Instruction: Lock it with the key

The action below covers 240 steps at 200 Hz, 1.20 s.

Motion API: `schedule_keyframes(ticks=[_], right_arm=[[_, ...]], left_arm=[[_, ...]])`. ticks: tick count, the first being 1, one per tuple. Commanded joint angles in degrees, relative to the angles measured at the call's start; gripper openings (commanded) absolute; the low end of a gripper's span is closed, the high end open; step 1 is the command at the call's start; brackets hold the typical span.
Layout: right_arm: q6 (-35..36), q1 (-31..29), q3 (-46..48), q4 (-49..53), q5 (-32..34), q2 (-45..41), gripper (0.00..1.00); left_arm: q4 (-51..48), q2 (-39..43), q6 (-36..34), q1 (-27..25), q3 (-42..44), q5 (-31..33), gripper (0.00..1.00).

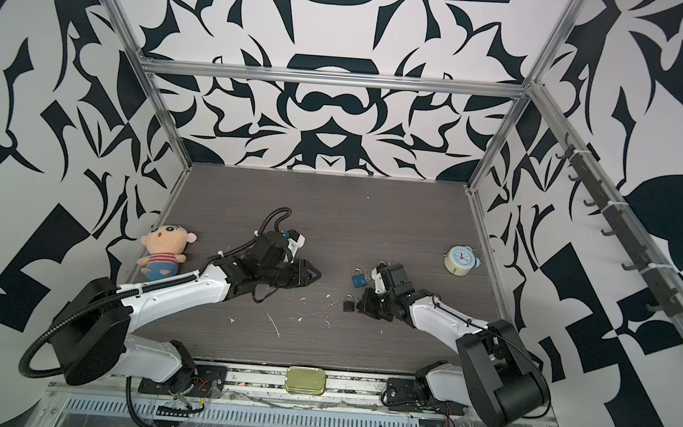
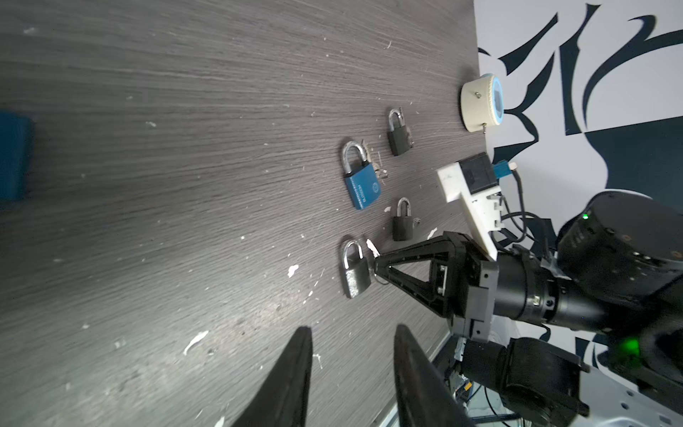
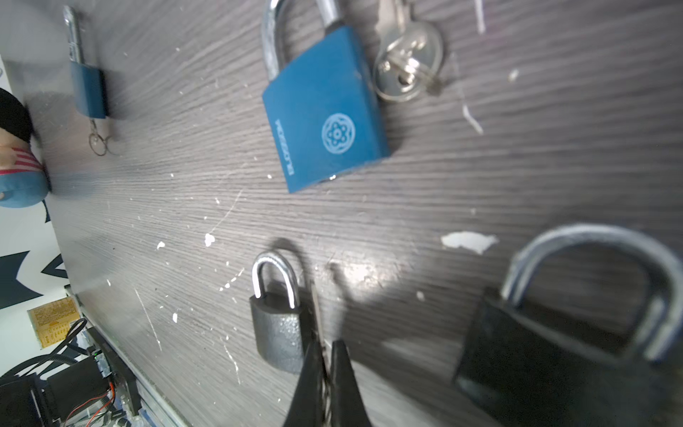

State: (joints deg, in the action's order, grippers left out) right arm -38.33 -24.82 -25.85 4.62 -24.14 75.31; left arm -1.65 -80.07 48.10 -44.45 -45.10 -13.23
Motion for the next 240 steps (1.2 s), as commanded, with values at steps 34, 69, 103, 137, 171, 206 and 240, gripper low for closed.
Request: schedule_keyframes(ticks=[34,69,103,137,171,206,240], right_arm=[[-1.3,-1.28,0.27,-1.95,0.94,-0.42,0.21],[-0.77,-1.5,-0.61,2.89,2.93,-4.96,0.23],[-0.02,-1.67,-2.0,8.07,4.4,-9.5,0.24],[0.74,-4.17,-4.86,12.46,7.68,-12.92,0.24],[2.58,-11.64,-12.47,14.55,15.36,-9.52,0.3],[6.24,-18.33,-24.31,12.76,21.22,2.58,0.37],[5.42,-20.74,-35.99,9.61,22.61,16.33,0.56]], left_arm=[[-0.82,2.38,-0.32,0.59,1.77,1.4,0.4],[-0.63,2.71,-0.33,0.74,2.25,1.42,0.4],[-0.37,3.88,-0.22,1.1,2.94,2.03,0.4],[-1.65,6.6,-0.68,2.47,3.86,3.78,0.4],[-3.89,14.2,-0.82,7.57,6.89,4.63,0.41],[-7.0,23.37,-0.88,16.89,11.53,2.21,0.48],[-10.89,31.97,-2.12,24.12,13.93,1.28,0.54]])
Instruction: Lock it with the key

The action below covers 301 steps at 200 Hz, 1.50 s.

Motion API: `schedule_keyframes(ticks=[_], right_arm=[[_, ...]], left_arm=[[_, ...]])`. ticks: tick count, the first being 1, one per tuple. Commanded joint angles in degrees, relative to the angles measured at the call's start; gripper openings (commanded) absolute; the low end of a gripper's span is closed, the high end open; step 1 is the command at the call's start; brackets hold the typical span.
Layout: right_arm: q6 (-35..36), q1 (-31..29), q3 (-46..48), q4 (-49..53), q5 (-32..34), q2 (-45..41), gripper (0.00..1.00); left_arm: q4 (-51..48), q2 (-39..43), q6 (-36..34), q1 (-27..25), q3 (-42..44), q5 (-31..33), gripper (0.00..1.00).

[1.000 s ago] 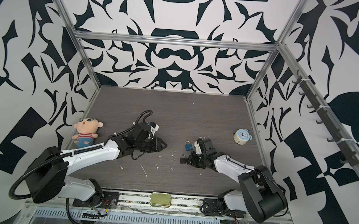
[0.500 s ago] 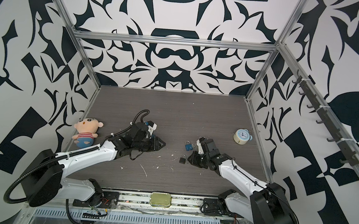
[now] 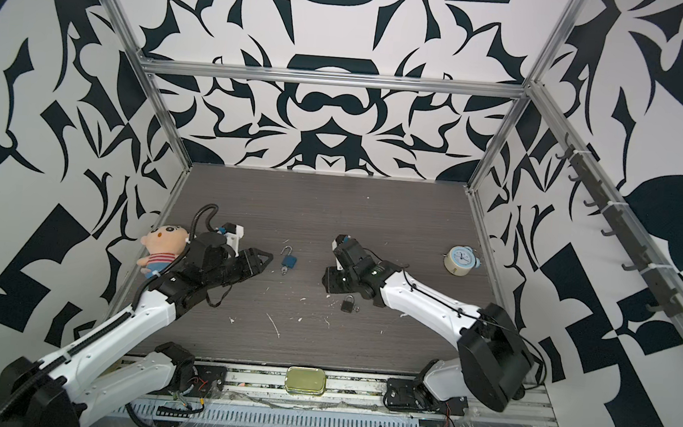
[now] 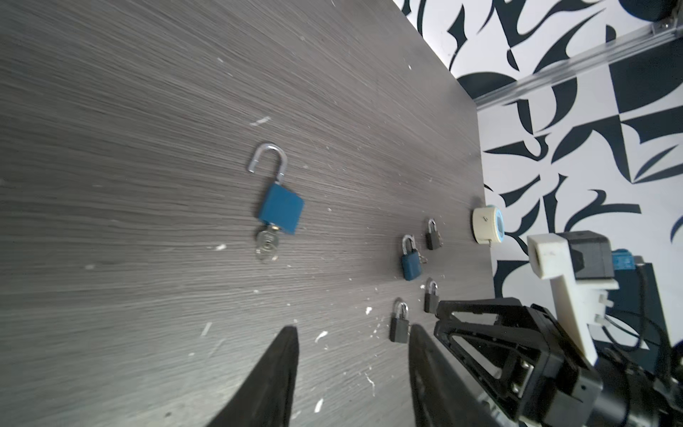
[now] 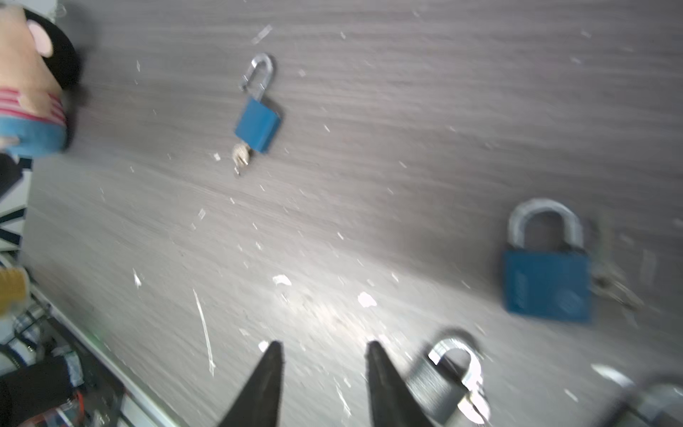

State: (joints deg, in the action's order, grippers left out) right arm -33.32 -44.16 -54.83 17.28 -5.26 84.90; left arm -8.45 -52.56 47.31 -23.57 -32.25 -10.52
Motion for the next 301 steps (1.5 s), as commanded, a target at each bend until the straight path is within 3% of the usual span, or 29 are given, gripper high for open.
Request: schedule_keyframes(ticks=[1,17,26,35,79,142,170,225,276,301], right_arm=[[0.3,-1.47,-7.34,-3.17,3.79,7.1,0.56],[-1.95,-2.68,-12.16,-4.7,4.46,12.96,0.6],[-2.78,-3.68,-15.23,-4.88,5.92,15.92,0.68],[-3.21,-4.51,-18.44,-4.48,7.87,18.91,0.71],[-7.42,-7.29,-31.34,0.5,18.61,31.27,0.71],[-9.22,-9.05,-44.11,8.72,24.2,42.05,0.71],[-9.31,-9.36,-45.49,11.75,26.26,43.91,0.7],[-8.09,-9.36,-44.42,13.22,25.7,43.32,0.54],[-5.03,-9.36,-40.93,10.87,20.37,40.88,0.55],[-4.08,-9.36,-40.6,10.22,19.86,40.58,0.44]], left_arm=[[-4.19,4.64,-1.34,3.39,1.11,-1.43,0.54],[-5.53,7.26,-1.87,5.93,1.79,-2.66,0.56],[-6.16,8.17,-1.96,7.31,2.14,-3.74,0.56],[-6.61,8.75,-2.06,8.8,2.36,-5.2,0.56],[-5.39,9.55,-0.75,12.04,4.31,-10.23,0.56],[-4.16,10.37,-0.55,12.86,5.4,-12.91,0.56],[-4.12,10.69,-0.68,13.52,5.36,-13.73,0.56],[-4.03,10.71,-0.6,14.29,5.52,-14.52,0.56],[-3.94,10.58,-0.46,14.5,5.57,-14.3,0.56],[-4.03,10.46,-0.46,14.54,5.49,-14.43,0.57]])
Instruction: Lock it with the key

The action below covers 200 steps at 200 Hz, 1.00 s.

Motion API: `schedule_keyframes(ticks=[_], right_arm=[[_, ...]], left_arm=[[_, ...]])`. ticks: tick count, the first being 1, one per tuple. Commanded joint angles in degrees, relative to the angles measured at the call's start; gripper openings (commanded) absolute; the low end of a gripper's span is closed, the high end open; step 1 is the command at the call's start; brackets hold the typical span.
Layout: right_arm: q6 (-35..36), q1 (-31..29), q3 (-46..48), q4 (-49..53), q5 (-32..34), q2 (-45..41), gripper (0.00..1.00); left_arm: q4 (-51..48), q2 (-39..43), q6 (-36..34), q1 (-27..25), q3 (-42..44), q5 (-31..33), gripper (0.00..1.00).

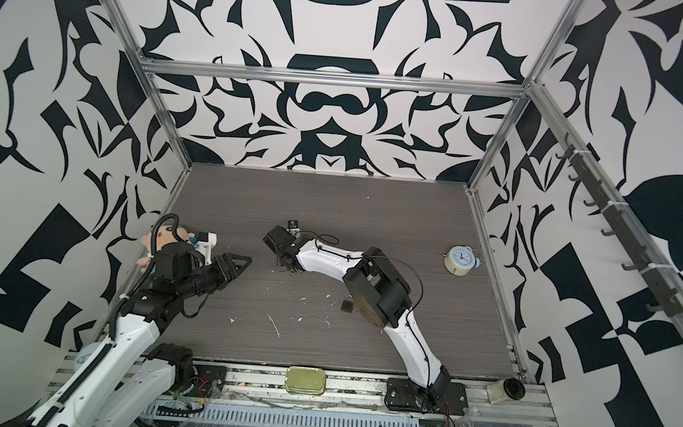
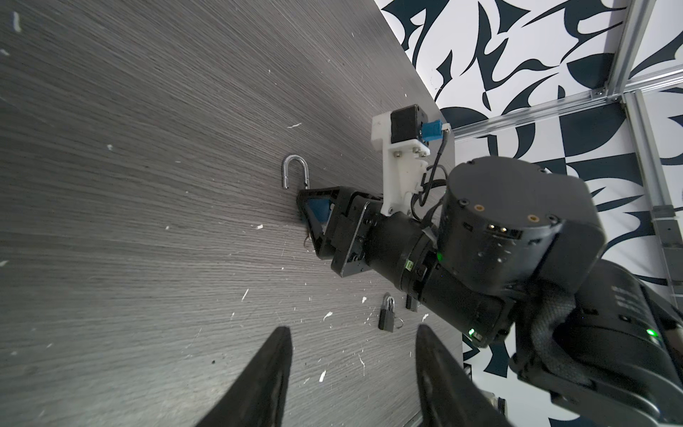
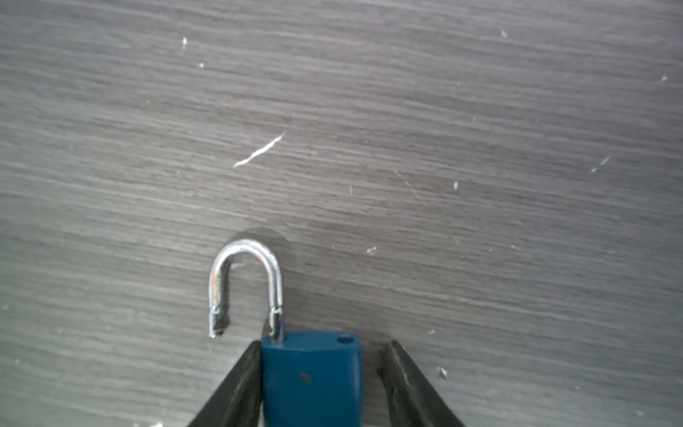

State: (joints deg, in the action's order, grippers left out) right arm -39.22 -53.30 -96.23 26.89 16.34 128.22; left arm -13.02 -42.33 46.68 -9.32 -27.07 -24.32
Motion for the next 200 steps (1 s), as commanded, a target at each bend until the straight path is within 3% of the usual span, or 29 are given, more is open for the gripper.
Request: schedule_keyframes(ticks=[1,82,112,200], right_arm=[[1.84,-0.23,0.79,0.56,-1.74,-2.73,0.44],[5.08,-0.23,3.43,-2.56,-4.4,-5.24,0.0],[7.38,-0.23,6.71,-4.94,-4.74,-9.35,0.0],[11.05,-0.24,15.81,-9.14,-14.18,-20.66,0.0]], left_arm=[[0.54,0.23,0.17,0.32,0.24,-0.64,0.57],[0.1,-0.82,-0.65,0.46,0.09,-1.5,0.55],[0.44,-3.9,-1.39,0.48,-0.38,-3.1,0.53],[7.39,-10.8,-1.98,0.47,0.13,-8.74,0.51]])
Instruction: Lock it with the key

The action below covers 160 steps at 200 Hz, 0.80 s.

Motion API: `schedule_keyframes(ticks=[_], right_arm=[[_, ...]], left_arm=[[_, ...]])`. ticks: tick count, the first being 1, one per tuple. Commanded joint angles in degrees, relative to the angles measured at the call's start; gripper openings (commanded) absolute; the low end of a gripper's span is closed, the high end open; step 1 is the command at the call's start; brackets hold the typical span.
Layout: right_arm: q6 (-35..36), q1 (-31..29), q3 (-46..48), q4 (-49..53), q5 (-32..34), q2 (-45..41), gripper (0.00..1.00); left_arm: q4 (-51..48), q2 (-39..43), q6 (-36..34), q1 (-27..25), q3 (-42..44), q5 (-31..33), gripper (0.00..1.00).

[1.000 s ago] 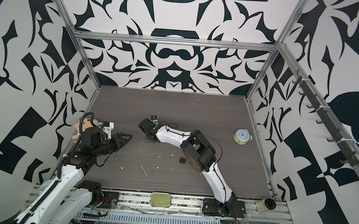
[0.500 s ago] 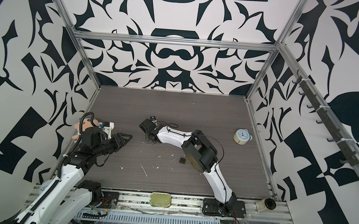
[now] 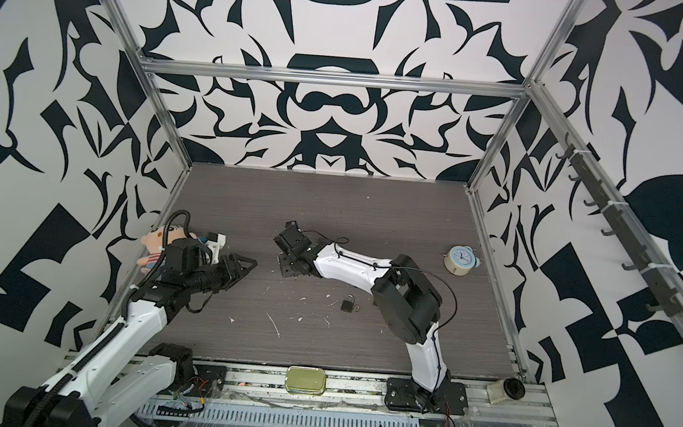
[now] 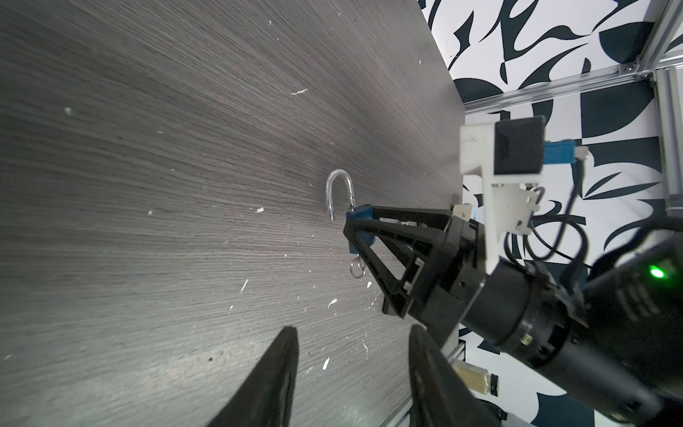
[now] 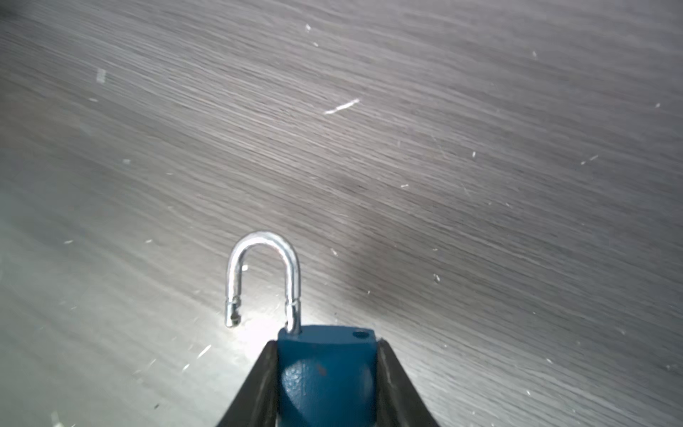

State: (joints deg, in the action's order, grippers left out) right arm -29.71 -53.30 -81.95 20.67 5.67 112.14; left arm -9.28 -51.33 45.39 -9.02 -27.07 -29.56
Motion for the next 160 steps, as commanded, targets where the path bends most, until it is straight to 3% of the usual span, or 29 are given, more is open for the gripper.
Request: schedule_keyframes(ticks=[1,52,160], right_arm=[[1.61,-0.23,1.62,-2.91,-3.67,-4.7,0.0],[1.94,-0.57,4.8,-3.92,-8.24,-9.65,0.0],[1.73,-1.72,5.49,-4.64,-10.68,-11.94,0.0]], left_arm=[[3.74,-1.91,-0.72,0.15,0.11,-3.62,0.51],[11.29,-5.51,1.43,0.03,0.99,-7.92,0.51],[16.62,-12.19,2.49,-4.5,-0.09,-8.78,0.41]])
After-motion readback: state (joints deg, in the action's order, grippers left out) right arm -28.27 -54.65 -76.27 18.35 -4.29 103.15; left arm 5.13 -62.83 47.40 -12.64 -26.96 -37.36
